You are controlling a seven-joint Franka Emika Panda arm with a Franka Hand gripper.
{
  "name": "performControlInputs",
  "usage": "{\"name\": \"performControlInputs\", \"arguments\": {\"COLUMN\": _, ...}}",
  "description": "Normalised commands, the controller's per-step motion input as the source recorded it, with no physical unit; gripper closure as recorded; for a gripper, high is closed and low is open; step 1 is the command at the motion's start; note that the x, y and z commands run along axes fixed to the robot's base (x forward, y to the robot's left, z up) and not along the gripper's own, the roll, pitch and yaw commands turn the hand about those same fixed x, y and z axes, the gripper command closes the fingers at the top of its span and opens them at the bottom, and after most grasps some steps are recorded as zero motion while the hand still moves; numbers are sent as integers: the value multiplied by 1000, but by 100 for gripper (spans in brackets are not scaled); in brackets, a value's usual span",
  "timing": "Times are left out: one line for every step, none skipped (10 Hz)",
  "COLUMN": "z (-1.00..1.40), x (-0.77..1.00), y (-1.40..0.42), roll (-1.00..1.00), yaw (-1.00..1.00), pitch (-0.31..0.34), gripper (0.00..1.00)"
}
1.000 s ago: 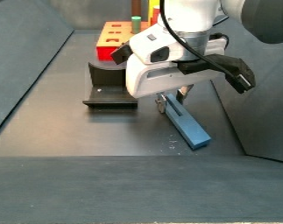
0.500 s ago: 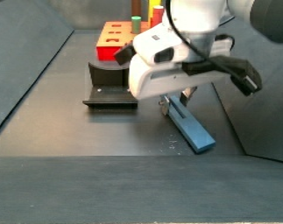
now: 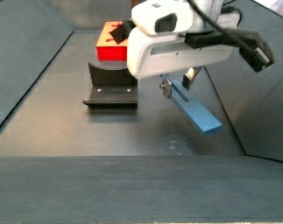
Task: Pick up the double-square object. Move up. Rotate the double-square object. Place the double-square object on the fixture. Regrasp the double-square object. Move to above the board. Insert the double-square object.
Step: Rotate the double-square object.
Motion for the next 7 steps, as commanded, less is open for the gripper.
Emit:
{"name": "performControlInputs", "arguments": {"z": 833, "x": -157, "y": -163, "roll": 0, "yaw": 0, "pitch": 0, "gripper": 100}}
{"name": "performControlInputs", "arguments": {"z": 811, "x": -153, "y": -150, "roll": -1, "yaw": 4, "pitch": 1, "gripper": 100}}
{"name": "performControlInputs", "arguments": {"z": 743, "x": -131, "y": -105, "roll": 0, "yaw": 12, "pitch": -11, "gripper": 100}}
{"name": "performControlInputs", "arguments": {"z": 630, "x": -85, "y": -66, "roll": -8, "yaw": 16, "pitch": -4, "gripper": 100}}
{"name": "performControlInputs", "arguments": {"z": 489, "x": -46, "y": -47, "roll": -21, "yaw": 21, "pitch": 15, "gripper": 100}}
{"name": "performControlInputs", "arguments": {"z": 283, "x": -23, "y": -29, "roll": -38, "yaw": 28, "pitch": 30, "gripper": 100}}
{"name": "performControlInputs", "arguments": {"z": 0, "x": 0, "y": 0, "roll": 0, "yaw": -1000, "pitch": 0, "gripper": 100}}
